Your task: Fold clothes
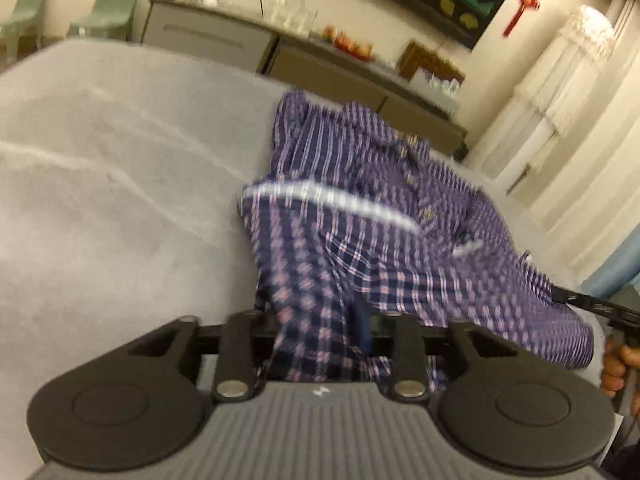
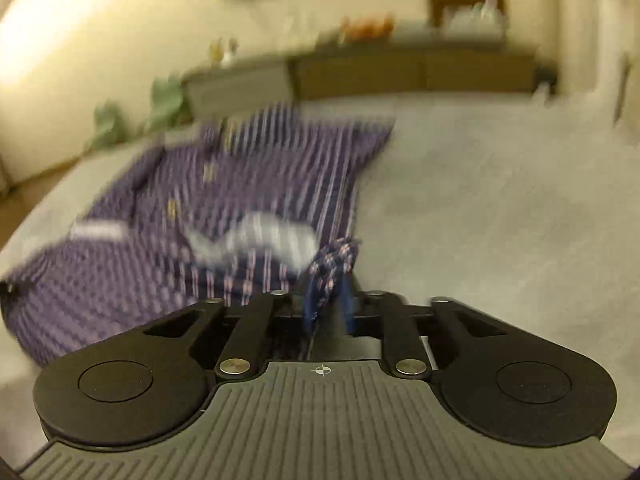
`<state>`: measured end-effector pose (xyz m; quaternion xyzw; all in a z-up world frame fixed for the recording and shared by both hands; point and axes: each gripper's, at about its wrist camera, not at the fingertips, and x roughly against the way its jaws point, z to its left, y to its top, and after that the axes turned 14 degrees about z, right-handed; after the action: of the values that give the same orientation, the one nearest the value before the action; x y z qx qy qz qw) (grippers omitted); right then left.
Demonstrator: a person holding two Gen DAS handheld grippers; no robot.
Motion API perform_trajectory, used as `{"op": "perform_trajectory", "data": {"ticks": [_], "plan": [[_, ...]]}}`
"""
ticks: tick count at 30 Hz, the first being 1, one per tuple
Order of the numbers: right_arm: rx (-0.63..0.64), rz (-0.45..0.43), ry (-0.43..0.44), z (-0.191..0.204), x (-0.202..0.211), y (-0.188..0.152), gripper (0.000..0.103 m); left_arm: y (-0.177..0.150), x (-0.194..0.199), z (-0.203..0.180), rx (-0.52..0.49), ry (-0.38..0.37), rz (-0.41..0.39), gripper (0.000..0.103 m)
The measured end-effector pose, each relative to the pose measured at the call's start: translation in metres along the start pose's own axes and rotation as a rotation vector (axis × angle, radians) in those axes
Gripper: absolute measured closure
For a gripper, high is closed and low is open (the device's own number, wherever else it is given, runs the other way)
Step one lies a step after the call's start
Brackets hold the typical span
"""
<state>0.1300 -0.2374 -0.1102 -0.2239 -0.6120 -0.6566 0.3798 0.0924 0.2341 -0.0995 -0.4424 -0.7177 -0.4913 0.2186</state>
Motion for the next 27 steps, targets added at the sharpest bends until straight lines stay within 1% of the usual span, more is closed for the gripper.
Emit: {"op": "perform_trajectory", "data": {"ticks": [2, 3, 4, 5, 6, 7, 8, 9, 10, 11, 12, 13, 14, 15, 16, 17, 18, 19, 21, 22, 23, 25, 27], "plan": [[0.047, -0.127, 0.036, 0.012, 0.039, -0.009, 0.076, -0.003, 0.011, -0.004, -0.005, -0.032, -0.035, 0.046], [0.077, -0.154, 0.081, 0.018, 0.052, -0.016, 0.076, -0.004, 0.014, -0.005, -0.007, -0.043, -0.035, 0.046], [0.110, -0.146, 0.139, 0.026, 0.058, -0.023, 0.076, -0.005, 0.015, -0.006, -0.013, -0.052, -0.031, 0.046], [0.148, -0.116, 0.189, 0.036, 0.057, -0.031, 0.076, -0.006, 0.013, -0.008, -0.026, -0.043, -0.013, 0.046], [0.206, -0.064, 0.220, 0.049, 0.051, -0.039, 0.078, -0.008, 0.008, -0.011, -0.044, -0.013, 0.015, 0.047], [0.256, -0.024, 0.215, 0.057, 0.042, -0.045, 0.078, -0.010, 0.002, -0.012, -0.057, 0.019, 0.046, 0.049], [0.275, 0.034, 0.174, 0.059, 0.027, -0.050, 0.078, -0.012, -0.005, -0.012, -0.063, 0.051, 0.081, 0.054], [0.294, 0.094, 0.132, 0.061, 0.012, -0.054, 0.079, -0.014, -0.009, -0.013, -0.076, 0.078, 0.093, 0.056], [0.283, 0.155, 0.113, 0.057, -0.004, -0.056, 0.078, -0.014, -0.009, -0.015, -0.095, 0.094, 0.088, 0.056], [0.295, 0.136, 0.131, 0.054, -0.005, -0.055, 0.077, -0.013, -0.008, -0.017, -0.107, 0.102, 0.099, 0.056], [0.300, 0.158, 0.143, 0.053, -0.002, -0.048, 0.077, -0.011, -0.006, -0.020, -0.114, 0.099, 0.107, 0.058], [0.304, 0.183, 0.155, 0.052, 0.001, -0.041, 0.073, -0.009, -0.002, -0.022, -0.123, 0.092, 0.103, 0.058], [0.283, 0.178, 0.193, 0.047, 0.009, -0.034, 0.070, -0.007, 0.005, -0.023, -0.136, 0.091, 0.088, 0.056], [0.265, 0.132, 0.209, 0.043, 0.019, -0.025, 0.060, -0.003, 0.014, -0.025, -0.157, 0.104, 0.067, 0.053], [0.246, 0.084, 0.224, 0.039, 0.029, -0.017, 0.052, 0.002, 0.022, -0.028, -0.182, 0.123, 0.043, 0.052], [0.261, 0.059, 0.207, 0.036, 0.030, -0.008, 0.041, 0.009, 0.029, -0.032, -0.212, 0.136, 0.018, 0.046], [0.277, 0.036, 0.189, 0.033, 0.031, 0.002, 0.035, 0.016, 0.032, -0.038, -0.253, 0.149, 0.005, 0.040], [0.294, 0.012, 0.171, 0.030, 0.031, 0.012, 0.034, 0.024, 0.031, -0.045, -0.296, 0.163, 0.006, 0.038], [0.274, 0.063, 0.125, 0.015, 0.014, 0.030, 0.034, 0.041, 0.017, -0.051, -0.343, 0.188, 0.020, 0.037], [0.262, 0.099, 0.122, 0.009, 0.007, 0.032, 0.034, 0.049, 0.010, -0.053, -0.360, 0.201, 0.027, 0.037], [0.251, 0.136, 0.120, 0.003, 0.001, 0.035, 0.035, 0.056, 0.001, -0.055, -0.370, 0.205, 0.029, 0.037], [0.298, 0.165, 0.144, 0.006, -0.007, 0.034, 0.036, 0.066, -0.016, -0.061, -0.388, 0.177, 0.022, 0.037], [0.343, 0.177, 0.170, 0.012, -0.015, 0.031, 0.040, 0.069, -0.033, -0.074, -0.456, 0.163, 0.026, 0.037]]}}
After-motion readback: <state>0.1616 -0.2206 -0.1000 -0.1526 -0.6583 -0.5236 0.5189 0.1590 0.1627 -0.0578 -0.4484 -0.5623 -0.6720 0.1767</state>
